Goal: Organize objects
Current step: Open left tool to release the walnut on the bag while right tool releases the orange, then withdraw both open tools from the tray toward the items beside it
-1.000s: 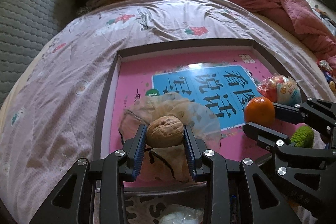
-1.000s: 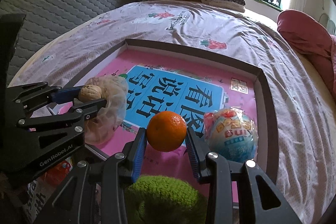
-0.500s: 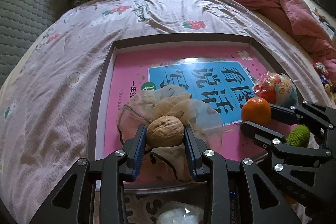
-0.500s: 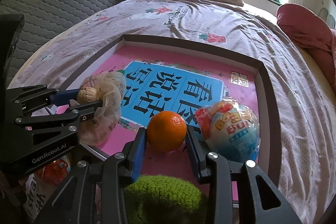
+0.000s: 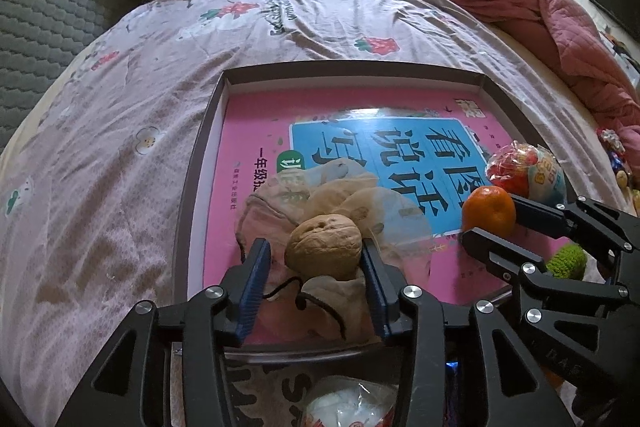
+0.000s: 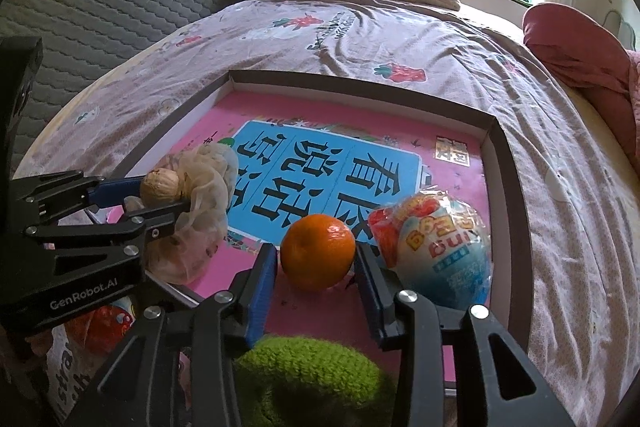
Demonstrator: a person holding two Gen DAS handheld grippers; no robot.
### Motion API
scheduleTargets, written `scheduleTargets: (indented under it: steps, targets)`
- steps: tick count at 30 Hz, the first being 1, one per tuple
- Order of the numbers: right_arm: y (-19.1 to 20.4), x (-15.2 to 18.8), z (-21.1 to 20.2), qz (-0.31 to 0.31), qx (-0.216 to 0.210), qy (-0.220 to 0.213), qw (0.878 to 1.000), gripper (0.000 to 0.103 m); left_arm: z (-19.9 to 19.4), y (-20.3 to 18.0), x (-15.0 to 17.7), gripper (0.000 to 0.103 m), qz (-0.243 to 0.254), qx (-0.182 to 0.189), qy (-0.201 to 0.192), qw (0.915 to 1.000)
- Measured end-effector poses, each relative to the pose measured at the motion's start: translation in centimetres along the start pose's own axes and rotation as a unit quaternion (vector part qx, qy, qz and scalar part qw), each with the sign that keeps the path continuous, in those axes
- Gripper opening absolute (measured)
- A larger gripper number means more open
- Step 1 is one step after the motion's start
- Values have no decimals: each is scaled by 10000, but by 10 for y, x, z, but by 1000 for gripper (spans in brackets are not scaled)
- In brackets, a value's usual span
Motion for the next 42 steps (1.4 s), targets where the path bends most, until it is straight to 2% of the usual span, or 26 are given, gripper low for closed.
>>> scheduleTargets:
  steps: [4, 8, 42]
  targets:
    - [0, -1, -1, 1, -3, -17, 10000, 45, -2, -1, -1, 47, 13, -4, -29, 10000]
    - [1, -3, -4, -7, -15, -53, 10000, 47, -5, -1, -1, 55, 11, 0, -60, 10000]
    - [-8, -18, -39, 174, -34, -509, 9985, 48, -43, -1, -16, 57, -74, -101, -636, 9979]
Point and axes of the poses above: each gripper's, at about its wrist camera, not at the fingertips, and z roughly the way its jaws point, y to its left, x to its underside, the point moved 4 cm from there along z, roughly the way its jaws point, and after that the axes turned 5 degrees about x, right-handed, at the moved point
